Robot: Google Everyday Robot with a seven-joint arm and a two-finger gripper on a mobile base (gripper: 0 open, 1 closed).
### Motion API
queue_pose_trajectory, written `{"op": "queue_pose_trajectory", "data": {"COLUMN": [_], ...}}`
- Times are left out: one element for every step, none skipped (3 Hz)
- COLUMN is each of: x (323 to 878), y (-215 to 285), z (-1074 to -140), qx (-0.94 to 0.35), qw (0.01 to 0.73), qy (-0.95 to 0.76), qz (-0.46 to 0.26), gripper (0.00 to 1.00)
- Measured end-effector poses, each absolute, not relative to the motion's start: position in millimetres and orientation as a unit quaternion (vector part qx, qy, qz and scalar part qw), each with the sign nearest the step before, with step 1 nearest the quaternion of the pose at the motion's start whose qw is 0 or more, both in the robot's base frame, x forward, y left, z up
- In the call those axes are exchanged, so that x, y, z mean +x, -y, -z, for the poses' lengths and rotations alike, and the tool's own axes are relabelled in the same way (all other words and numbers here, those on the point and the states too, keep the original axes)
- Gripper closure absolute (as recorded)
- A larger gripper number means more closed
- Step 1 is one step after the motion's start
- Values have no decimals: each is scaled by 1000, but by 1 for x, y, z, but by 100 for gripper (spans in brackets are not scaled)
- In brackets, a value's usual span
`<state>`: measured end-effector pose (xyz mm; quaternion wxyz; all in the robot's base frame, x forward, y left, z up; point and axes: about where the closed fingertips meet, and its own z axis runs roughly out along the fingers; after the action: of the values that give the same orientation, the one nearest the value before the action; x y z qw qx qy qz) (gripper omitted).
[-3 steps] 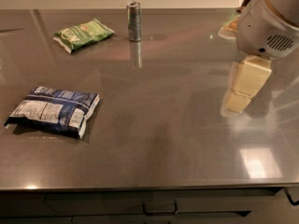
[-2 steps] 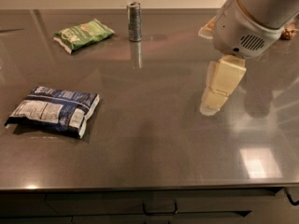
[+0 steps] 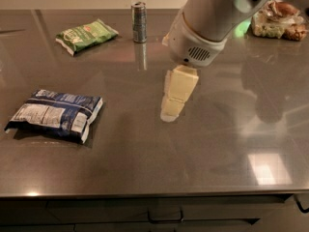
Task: Pick blue chip bag
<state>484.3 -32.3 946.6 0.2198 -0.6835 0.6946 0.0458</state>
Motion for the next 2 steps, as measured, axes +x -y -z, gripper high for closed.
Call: {"op": "queue_pose_trajectory", "data": {"x": [490,497], "y": [-17,-55], "z": [-932,-913], "qx": [-699,-706], "qw": [216,208], "qy": [-679,-673], "qz": [-60,-72], "gripper": [0,0]}}
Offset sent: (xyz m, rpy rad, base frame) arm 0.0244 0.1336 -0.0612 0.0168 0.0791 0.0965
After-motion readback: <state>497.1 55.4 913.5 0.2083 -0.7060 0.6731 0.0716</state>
